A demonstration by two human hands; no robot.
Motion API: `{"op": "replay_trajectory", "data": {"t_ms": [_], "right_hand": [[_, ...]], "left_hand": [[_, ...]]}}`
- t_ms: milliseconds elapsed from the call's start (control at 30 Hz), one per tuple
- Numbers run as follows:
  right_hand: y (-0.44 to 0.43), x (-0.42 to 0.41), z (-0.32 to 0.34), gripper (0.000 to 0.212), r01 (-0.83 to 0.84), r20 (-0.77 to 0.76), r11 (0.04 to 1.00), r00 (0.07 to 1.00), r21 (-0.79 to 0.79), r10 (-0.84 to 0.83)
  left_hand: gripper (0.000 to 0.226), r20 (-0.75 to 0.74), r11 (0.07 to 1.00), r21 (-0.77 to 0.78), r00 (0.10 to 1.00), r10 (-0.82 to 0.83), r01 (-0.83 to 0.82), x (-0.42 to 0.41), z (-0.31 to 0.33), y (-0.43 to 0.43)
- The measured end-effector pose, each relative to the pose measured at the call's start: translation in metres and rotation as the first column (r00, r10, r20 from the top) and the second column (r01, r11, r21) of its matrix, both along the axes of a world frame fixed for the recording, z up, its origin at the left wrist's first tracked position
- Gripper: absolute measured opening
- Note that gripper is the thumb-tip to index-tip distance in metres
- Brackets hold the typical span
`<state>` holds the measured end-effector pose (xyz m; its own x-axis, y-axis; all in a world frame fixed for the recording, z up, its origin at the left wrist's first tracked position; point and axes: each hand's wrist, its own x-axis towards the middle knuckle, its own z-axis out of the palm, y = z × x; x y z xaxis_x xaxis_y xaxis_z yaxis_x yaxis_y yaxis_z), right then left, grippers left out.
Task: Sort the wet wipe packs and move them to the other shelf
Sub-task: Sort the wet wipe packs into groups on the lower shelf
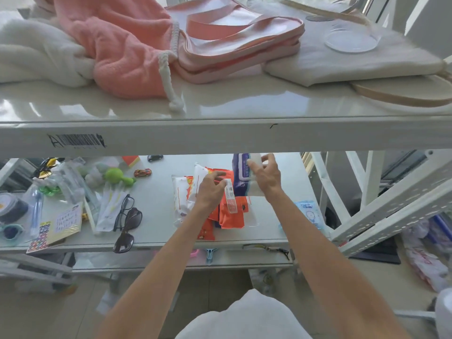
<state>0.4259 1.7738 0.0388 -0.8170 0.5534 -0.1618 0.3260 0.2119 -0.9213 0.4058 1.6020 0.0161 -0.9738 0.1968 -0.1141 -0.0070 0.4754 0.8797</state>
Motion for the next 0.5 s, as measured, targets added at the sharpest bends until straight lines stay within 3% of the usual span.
{"op": "replay_trajectory", "data": {"t_ms": [100, 167, 300, 400, 500], "right_hand": [[0.041, 0.022, -0.031, 0.037, 0.162, 0.092, 0.986, 0.982, 0.045, -0.166], [0.052, 0.04, -0.059, 0.037, 0.18, 0.189, 0.982, 0.964, 0.052, -0.187], [0.042, 0.059, -0.102, 0.037, 0.071, 0.3, 0.991, 0.948, 0.115, -0.103], [0.033, 0.049, -0.099, 0.044, -0.022, 0.329, 0.955, 0.941, 0.295, -0.08], [0.028, 0.04, -0.09, 0.046, -0.061, 0.334, 0.881, 0.936, 0.47, -0.113]], "left_hand": [[0.026, -0.073, 0.981, -0.158, 0.992, 0.105, -0.116, -0.004, -0.014, -0.012], [0.024, -0.124, 0.952, -0.234, 0.978, 0.17, -0.195, -0.006, -0.024, -0.022], [0.046, -0.041, 0.934, -0.333, 0.991, 0.127, -0.134, -0.006, -0.037, -0.025], [0.065, 0.017, 0.926, -0.376, 0.999, 0.044, -0.034, -0.003, -0.043, -0.02], [0.057, -0.024, 0.915, -0.4, 0.999, 0.049, -0.055, -0.005, -0.048, -0.018]]}}
